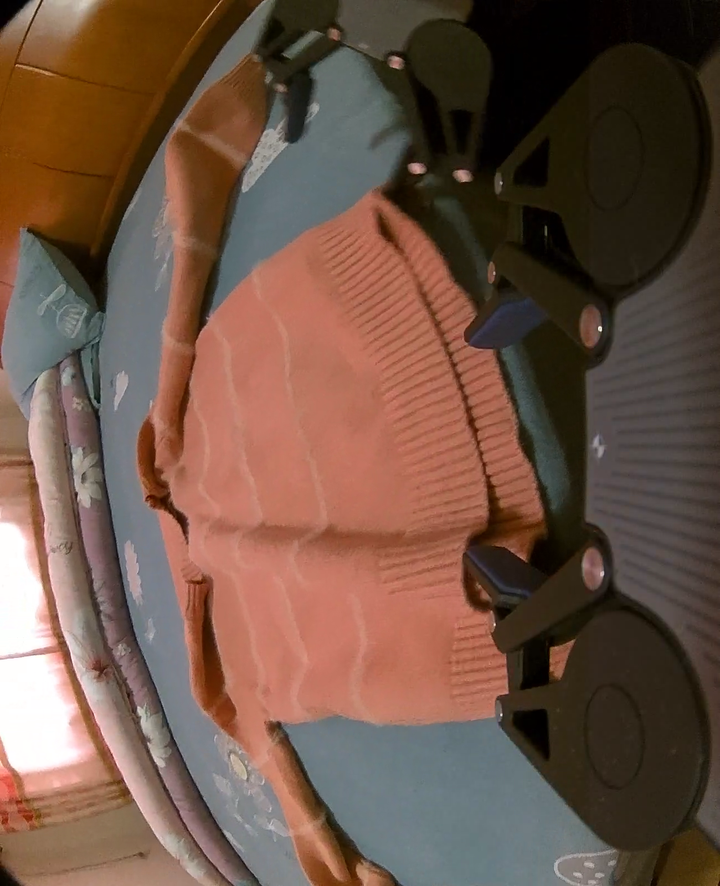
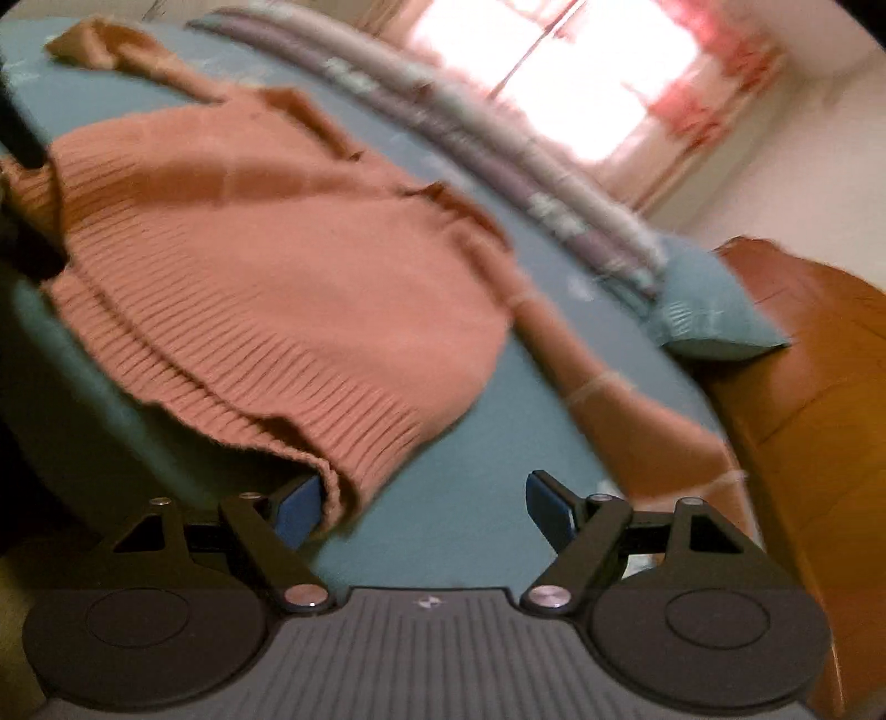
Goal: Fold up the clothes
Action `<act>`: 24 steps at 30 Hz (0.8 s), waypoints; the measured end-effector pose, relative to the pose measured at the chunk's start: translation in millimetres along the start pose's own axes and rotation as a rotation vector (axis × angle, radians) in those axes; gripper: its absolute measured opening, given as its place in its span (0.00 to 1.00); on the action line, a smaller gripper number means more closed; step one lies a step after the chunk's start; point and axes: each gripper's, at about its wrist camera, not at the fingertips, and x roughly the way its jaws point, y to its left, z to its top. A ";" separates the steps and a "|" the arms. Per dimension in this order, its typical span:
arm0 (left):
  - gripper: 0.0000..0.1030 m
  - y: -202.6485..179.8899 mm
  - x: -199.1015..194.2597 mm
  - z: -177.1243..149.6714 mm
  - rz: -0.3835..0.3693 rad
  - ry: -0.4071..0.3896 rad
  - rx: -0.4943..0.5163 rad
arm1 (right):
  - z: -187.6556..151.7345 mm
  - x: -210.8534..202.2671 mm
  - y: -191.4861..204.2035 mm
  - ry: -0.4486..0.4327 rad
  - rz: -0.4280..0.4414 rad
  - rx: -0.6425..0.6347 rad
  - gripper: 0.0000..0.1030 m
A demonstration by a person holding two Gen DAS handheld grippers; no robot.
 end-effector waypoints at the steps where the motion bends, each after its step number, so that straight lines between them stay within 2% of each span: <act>1: 0.77 -1.3 1.4 -0.4 -0.007 0.002 0.001 | -0.8 -0.7 1.0 -0.015 0.002 0.005 0.80; 3: 0.77 -4.0 3.8 -0.8 -0.016 0.005 0.006 | -2.6 6.0 12.3 -0.019 -0.006 -0.049 0.79; 4: 0.77 -5.3 4.4 -0.9 -0.019 0.005 0.009 | -4.4 11.3 20.3 -0.023 -0.010 -0.089 0.75; 5: 0.77 -6.1 4.2 -1.4 -0.021 0.004 0.013 | -6.1 16.1 27.6 -0.027 -0.013 -0.123 0.63; 6: 0.77 -6.3 3.5 -1.8 -0.023 0.003 0.016 | -7.9 18.8 33.4 -0.034 -0.023 -0.149 0.58; 8: 0.77 -4.4 0.9 -2.7 -0.024 -0.003 0.015 | -11.5 23.2 43.9 -0.045 -0.043 -0.203 0.34; 10: 0.77 -1.6 -0.4 -3.1 -0.019 -0.005 0.005 | -14.3 22.5 50.2 -0.050 -0.065 -0.266 0.19; 12: 0.77 1.3 -1.2 -3.5 -0.016 -0.008 -0.005 | -15.0 15.7 52.6 -0.064 -0.103 -0.323 0.11; 17: 0.77 4.2 -0.7 -5.0 -0.022 -0.010 -0.019 | -1.7 -17.3 34.7 -0.169 -0.183 -0.405 0.07; 19: 0.77 4.1 -0.6 -5.4 -0.027 -0.010 -0.020 | 4.6 -28.9 27.7 -0.176 -0.163 -0.426 0.08; 20: 0.77 4.2 -0.5 -5.5 -0.031 -0.010 -0.020 | 6.8 -31.0 24.5 -0.148 -0.133 -0.433 0.12; 22: 0.77 4.6 -1.1 -4.9 -0.035 -0.011 -0.022 | 3.8 -22.3 20.1 -0.027 -0.041 -0.450 0.18; 24: 0.77 5.5 -2.5 -4.5 -0.036 -0.015 -0.022 | -5.6 -11.1 16.1 0.050 -0.020 -0.446 0.18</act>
